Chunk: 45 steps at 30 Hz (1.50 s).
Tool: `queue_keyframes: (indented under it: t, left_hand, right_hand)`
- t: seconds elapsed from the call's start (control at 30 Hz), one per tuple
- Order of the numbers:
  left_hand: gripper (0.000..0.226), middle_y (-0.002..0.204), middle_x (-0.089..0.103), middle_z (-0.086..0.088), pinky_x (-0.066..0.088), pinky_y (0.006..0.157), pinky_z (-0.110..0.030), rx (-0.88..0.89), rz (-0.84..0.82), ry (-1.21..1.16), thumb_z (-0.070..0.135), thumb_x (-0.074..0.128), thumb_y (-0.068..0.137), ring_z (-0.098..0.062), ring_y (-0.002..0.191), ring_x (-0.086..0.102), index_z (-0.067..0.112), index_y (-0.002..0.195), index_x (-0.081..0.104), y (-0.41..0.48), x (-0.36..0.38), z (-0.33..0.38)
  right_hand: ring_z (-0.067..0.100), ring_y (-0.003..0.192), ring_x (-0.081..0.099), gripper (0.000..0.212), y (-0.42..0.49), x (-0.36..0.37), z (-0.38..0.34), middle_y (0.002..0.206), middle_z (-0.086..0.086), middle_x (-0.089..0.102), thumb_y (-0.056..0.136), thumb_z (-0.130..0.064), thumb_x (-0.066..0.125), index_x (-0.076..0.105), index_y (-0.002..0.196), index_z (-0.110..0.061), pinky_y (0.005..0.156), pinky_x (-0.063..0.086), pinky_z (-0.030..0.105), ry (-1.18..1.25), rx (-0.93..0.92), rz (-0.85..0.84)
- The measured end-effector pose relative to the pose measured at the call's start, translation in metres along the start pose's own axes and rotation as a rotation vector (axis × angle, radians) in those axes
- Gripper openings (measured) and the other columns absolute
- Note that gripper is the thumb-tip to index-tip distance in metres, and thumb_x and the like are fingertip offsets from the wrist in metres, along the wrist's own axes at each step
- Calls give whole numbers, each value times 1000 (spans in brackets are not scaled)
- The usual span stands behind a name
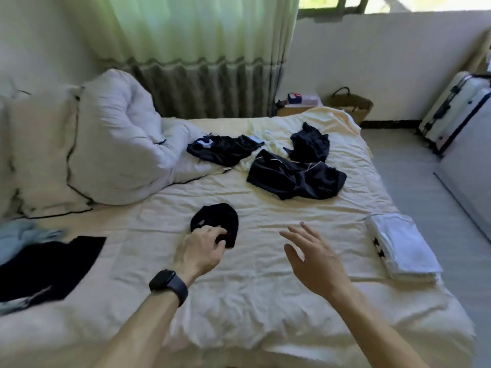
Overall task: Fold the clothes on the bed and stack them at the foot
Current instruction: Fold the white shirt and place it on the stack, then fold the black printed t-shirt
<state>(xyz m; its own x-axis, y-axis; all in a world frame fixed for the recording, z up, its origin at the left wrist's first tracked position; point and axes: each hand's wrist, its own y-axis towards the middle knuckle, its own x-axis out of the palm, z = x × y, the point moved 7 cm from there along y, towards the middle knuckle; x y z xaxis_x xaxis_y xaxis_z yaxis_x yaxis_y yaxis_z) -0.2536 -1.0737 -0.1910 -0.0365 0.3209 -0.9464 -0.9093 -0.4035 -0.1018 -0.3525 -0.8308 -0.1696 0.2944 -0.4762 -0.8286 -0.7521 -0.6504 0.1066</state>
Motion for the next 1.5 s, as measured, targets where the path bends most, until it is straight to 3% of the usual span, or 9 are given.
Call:
queue_keyframes:
  t: [0.13,0.33,0.63,0.77,0.93,1.07,1.27,1.4,1.5]
  left_hand:
    - [39,137,56,11,44,97,-31,-146,117,37,38,46,99,-16,121,54,35,136,56,-78,-61,-112]
    - [42,143,51,11,43,102,-32,-340,214,-9,36,44,100,-15,128,49,33,140,53,-160,-113,-227]
    - [39,138,56,7,46,96,-35,-465,219,3,36,49,99,-20,122,53,29,136,58,-171,-117,-324]
    - [40,140,54,9,44,98,-34,-437,135,48,36,48,99,-19,126,51,29,138,56,-127,-104,-350]
    - [42,142,53,10,39,103,-33,-382,24,92,36,44,100,-17,129,48,32,140,53,-39,-82,-386]
    - [44,145,50,7,36,106,-36,-338,-168,131,33,41,100,-19,133,45,32,143,49,39,-29,-415]
    - [43,145,50,1,36,105,-38,-322,-413,159,33,41,100,-23,133,43,28,142,49,113,95,-467]
    - [53,154,39,-1,34,109,-43,-326,-565,200,42,42,99,-27,139,36,32,151,36,117,181,-501]
    - [71,168,2,3,21,114,-60,-368,-619,218,63,39,96,-34,152,9,46,157,7,93,235,-527]
  right_hand:
    - [-3,150,15,38,1,32,-115,152,-19,47,105,-39,49,56,143,-38,119,12,18,-2,-169,-51]
    - [-4,145,23,35,7,70,-234,145,-16,56,102,-32,58,63,136,-34,115,20,18,44,-322,-102]
    - [14,146,40,31,64,125,-305,141,-8,61,101,-25,62,69,131,-27,117,24,24,24,-415,-170]
    - [13,148,37,31,110,157,-292,142,-11,60,102,-29,59,69,132,-29,118,26,26,-2,-350,-183]
    - [17,138,49,27,192,208,-254,131,-6,69,99,-21,64,73,125,-22,110,32,25,-30,-254,-173]
    - [19,145,41,34,256,277,-187,141,-5,63,104,-28,54,66,135,-26,116,32,36,-134,-61,-334]
    - [29,128,53,41,310,388,-84,131,7,66,102,-27,51,59,141,-20,96,48,40,-217,201,-502]
    - [40,145,32,71,299,466,-28,165,9,29,95,-52,61,31,158,-35,113,38,50,-322,329,-707]
    - [40,148,20,85,272,515,1,168,4,8,87,-67,64,20,157,-47,114,34,51,-299,480,-798]
